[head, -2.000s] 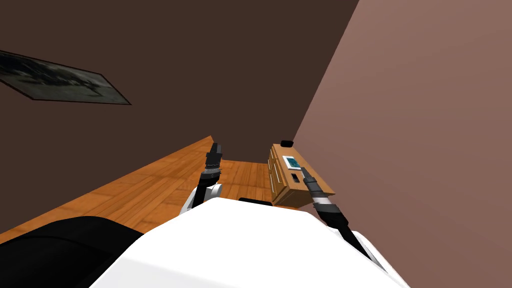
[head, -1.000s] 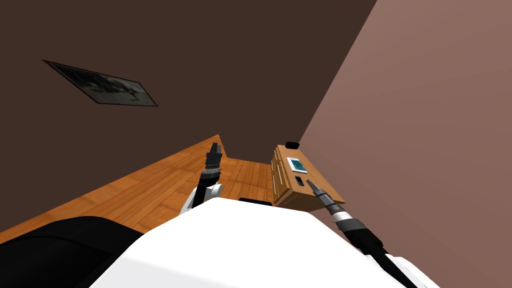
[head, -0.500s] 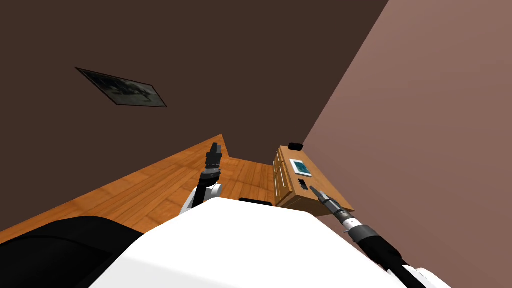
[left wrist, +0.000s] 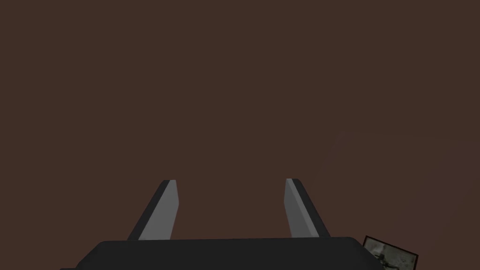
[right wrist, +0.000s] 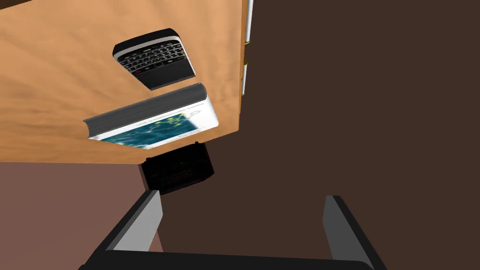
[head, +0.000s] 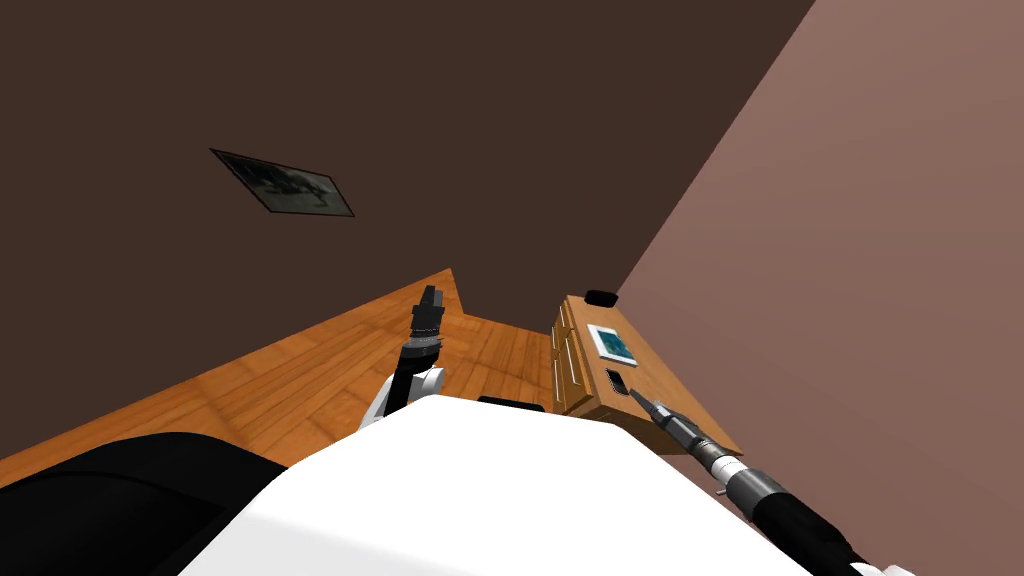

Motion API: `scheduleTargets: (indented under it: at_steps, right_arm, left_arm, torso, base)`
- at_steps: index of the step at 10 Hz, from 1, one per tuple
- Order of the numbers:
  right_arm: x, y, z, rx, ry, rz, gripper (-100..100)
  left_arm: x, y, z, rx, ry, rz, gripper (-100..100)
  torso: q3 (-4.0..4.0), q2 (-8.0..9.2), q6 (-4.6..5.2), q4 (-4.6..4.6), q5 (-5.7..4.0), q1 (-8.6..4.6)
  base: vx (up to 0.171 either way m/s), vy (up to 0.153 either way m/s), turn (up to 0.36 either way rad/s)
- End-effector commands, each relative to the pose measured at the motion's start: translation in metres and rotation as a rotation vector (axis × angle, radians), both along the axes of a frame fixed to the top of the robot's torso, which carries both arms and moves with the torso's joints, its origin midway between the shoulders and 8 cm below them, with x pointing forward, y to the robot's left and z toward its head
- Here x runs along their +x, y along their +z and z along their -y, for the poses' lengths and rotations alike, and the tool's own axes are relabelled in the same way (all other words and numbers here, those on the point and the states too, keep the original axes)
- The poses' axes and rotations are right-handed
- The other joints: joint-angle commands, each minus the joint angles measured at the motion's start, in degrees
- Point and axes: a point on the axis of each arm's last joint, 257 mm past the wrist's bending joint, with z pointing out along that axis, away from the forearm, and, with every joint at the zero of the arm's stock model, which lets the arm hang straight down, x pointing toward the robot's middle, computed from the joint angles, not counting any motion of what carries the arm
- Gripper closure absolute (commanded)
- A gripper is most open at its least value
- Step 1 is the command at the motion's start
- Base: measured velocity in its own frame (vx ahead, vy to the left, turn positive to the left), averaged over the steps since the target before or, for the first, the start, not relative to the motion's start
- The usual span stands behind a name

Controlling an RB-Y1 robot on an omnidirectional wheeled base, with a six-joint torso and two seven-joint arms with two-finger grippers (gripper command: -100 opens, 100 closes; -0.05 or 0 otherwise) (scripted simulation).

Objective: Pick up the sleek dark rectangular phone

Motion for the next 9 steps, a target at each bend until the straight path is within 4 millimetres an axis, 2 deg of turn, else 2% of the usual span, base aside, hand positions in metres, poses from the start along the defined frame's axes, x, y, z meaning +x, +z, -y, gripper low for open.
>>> scheduleTargets:
  at_steps: [1,4,7,9]
  right_arm:
    - [-0.024,-0.020,0.014,-0.037,0.000,-0.082,-100]
    - [-0.074,-0.056,0.034,-0.080,-0.006,-0.241,-100]
    - [-0.136,-0.089,0.051,-0.107,-0.014,-0.412,-100]
    - [-0.178,-0.104,0.063,-0.128,-0.020,-0.523,-100]
  left_arm:
    - [0.000,0.000,0.000,0.000,0.000,0.000,0]
    - [0.000,0.000,0.000,0.000,0.000,0.000,0]
    - [0.000,0.000,0.000,0.000,0.000,0.000,0]
    - [0.000,0.000,0.000,0.000,0.000,0.000,0]
  torso:
    - [0.00,0.00,0.00,0.00,0.00,0.00]
    - [-0.13,-0.22,0.01,-0.05,0.01,0.07]
    - [-0.19,-0.32,0.01,-0.08,0.02,0.13]
    - [-0.19,-0.31,0.02,-0.08,0.02,0.07]
  base:
    - [0.113,-0.007,0.170]
    - [0.143,0.010,0.171]
    - [0.161,0.009,0.197]
    - [0.178,-0.008,0.166]
